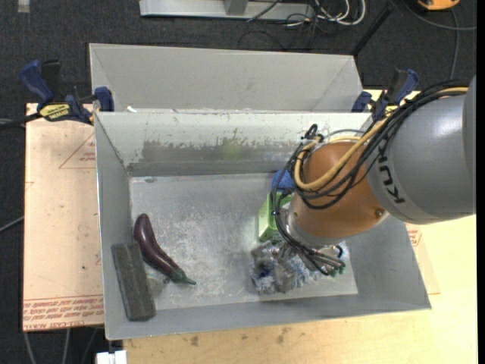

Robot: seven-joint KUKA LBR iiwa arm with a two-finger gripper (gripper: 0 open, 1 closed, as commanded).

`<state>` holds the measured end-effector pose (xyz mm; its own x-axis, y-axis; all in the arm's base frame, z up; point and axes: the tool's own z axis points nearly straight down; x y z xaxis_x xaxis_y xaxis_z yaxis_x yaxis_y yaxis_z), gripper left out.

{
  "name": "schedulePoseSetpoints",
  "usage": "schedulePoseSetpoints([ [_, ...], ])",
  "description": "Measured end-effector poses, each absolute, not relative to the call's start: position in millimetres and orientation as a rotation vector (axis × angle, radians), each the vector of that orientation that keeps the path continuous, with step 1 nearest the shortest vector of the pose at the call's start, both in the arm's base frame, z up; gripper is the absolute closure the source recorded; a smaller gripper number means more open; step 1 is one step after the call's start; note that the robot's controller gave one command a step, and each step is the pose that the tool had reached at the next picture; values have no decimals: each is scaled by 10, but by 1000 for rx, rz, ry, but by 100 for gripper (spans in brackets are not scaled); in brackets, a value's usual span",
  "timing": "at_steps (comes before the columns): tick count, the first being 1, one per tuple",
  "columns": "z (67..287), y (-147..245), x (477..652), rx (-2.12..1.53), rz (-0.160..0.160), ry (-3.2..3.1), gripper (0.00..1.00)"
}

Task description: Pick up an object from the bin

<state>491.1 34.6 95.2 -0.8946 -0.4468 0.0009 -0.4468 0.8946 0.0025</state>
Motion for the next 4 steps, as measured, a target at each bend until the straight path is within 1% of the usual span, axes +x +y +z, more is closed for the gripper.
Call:
schedulePoseSetpoints([
  [4,952,347,4911,721,-4,-3056,100],
])
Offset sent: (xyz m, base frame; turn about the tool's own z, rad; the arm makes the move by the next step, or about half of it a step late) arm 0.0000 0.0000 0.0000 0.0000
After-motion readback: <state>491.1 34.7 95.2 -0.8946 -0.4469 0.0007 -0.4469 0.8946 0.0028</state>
